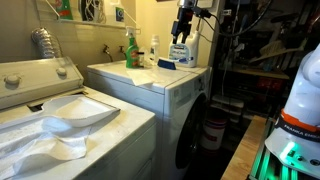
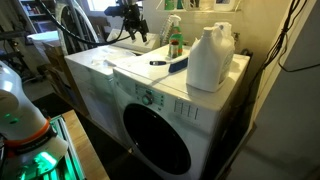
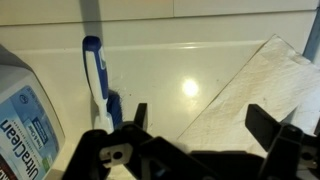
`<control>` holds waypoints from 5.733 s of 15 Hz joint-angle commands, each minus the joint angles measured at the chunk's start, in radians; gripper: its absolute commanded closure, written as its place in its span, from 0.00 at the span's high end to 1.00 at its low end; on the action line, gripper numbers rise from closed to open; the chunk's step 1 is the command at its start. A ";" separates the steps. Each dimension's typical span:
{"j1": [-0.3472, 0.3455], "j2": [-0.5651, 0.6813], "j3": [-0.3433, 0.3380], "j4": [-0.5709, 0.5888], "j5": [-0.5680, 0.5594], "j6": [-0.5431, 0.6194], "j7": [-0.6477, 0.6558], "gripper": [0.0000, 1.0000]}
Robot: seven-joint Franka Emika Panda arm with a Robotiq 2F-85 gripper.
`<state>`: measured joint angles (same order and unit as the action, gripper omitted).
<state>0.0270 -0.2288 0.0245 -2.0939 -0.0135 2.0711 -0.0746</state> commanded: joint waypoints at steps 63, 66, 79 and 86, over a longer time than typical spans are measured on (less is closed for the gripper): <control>0.027 0.821 -0.012 0.700 -0.032 0.422 0.053 0.27; 0.046 0.767 -0.017 0.640 -0.053 0.442 0.060 0.27; 0.092 0.499 0.050 0.315 -0.101 0.507 -0.003 0.27; 0.070 0.453 0.210 0.318 0.086 0.449 -0.344 0.27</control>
<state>0.1213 0.2480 0.1682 -1.7633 -0.0339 2.5499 -0.2510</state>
